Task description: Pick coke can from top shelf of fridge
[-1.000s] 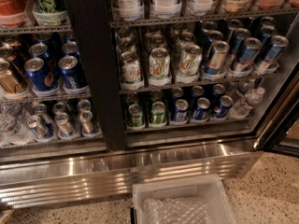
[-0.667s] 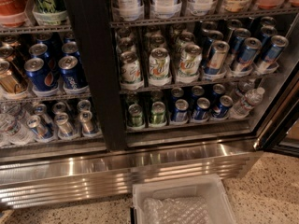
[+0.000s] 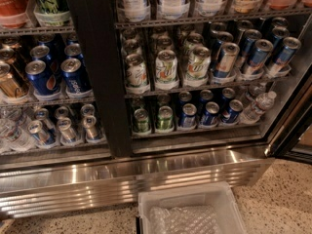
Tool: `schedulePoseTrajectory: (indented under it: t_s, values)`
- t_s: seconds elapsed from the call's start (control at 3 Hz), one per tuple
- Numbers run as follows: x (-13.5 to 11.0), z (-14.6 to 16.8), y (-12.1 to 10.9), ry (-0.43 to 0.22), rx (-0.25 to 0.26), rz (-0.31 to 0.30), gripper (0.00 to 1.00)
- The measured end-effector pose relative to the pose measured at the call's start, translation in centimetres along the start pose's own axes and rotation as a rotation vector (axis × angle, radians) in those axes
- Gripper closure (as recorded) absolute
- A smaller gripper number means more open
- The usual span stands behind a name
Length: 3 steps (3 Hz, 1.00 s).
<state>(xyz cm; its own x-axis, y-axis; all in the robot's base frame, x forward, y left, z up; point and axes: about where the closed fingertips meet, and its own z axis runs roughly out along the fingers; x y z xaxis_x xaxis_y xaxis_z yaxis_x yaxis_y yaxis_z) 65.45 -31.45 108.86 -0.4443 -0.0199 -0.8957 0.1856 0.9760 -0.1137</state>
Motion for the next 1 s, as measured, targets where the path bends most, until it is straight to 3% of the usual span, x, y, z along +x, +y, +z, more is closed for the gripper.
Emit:
schedulePoseTrajectory:
  t_s: [0.33,0.67,1.0]
  values:
    - [-0.1,1.2,0.0,0.002,0.006,0.007,0.5]
    - [-0.1,4.8,0.8,0.016,0.012,0.013,0.41]
    - [-0.2,5.4,0.8,0.014,0.017,0.011,0.41]
